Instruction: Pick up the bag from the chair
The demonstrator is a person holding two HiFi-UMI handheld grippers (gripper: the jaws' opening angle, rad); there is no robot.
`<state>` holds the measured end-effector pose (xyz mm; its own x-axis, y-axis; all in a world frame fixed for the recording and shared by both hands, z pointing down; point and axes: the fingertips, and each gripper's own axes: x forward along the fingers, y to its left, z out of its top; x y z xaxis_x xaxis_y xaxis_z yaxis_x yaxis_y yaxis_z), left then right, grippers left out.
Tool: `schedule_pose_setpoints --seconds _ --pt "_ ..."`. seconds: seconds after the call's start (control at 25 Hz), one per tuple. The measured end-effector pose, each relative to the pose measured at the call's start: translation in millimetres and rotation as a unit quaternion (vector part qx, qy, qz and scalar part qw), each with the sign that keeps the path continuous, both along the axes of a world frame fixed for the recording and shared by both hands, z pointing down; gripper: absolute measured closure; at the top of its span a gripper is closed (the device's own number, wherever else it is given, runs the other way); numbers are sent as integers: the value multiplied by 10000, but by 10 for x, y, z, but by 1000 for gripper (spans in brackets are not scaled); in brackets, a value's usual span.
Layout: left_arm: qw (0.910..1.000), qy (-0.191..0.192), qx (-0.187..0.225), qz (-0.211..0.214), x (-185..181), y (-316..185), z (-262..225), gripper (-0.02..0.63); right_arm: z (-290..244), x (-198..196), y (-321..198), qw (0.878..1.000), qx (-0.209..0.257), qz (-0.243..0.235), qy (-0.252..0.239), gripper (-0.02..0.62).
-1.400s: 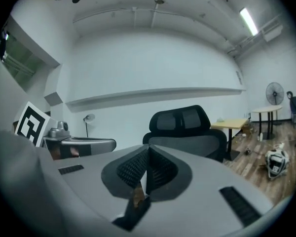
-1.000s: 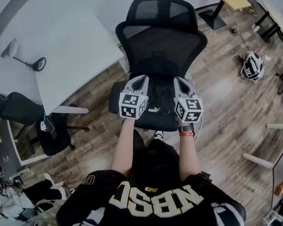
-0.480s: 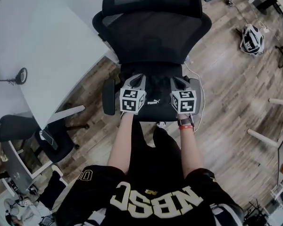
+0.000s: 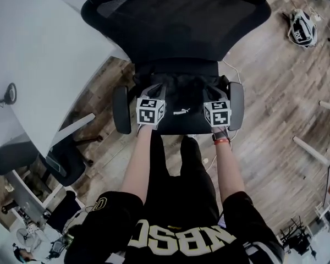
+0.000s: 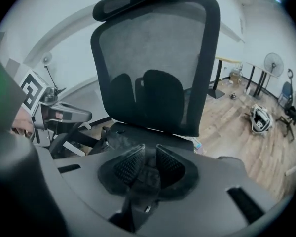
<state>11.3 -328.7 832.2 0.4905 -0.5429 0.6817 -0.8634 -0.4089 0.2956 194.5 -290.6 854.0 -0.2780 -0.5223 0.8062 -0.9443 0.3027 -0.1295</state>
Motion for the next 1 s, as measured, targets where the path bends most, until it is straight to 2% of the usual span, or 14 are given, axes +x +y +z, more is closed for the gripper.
schedule_pose_setpoints --seconds 0.2,0.32,0.4,0.56,0.6,0.68,0.72,0.88,1.0 --pt "9994 -22 -351 38 -59 -13 475 570 559 167 57 9993 -358 95 16 517" --pt "9984 -66 -562 -5 -104 37 719 478 817 244 77 9983 -556 150 48 492" --pt "9976 -108 -679 -95 -168 39 855 466 964 259 87 9975 -687 159 82 464" --pt "9955 -88 -911 -262 -261 -3 1133 383 1241 362 106 9948 -947 242 298 417" --pt "9948 -101 -976 -274 -294 -6 1207 354 1297 395 108 9941 -970 334 352 401" --pt "9930 -179 -1129 -306 -379 5 1371 283 1386 455 112 9929 -944 557 456 309" --pt "9917 -252 -1218 -339 -429 13 1459 257 1423 469 105 9926 -907 659 471 284" --pt "9825 -435 -1737 -518 -591 80 1817 201 1617 489 116 9895 -980 1021 292 200" --pt "9756 -394 -2094 -528 -579 192 2050 198 1784 534 170 9850 -1186 1241 144 175"
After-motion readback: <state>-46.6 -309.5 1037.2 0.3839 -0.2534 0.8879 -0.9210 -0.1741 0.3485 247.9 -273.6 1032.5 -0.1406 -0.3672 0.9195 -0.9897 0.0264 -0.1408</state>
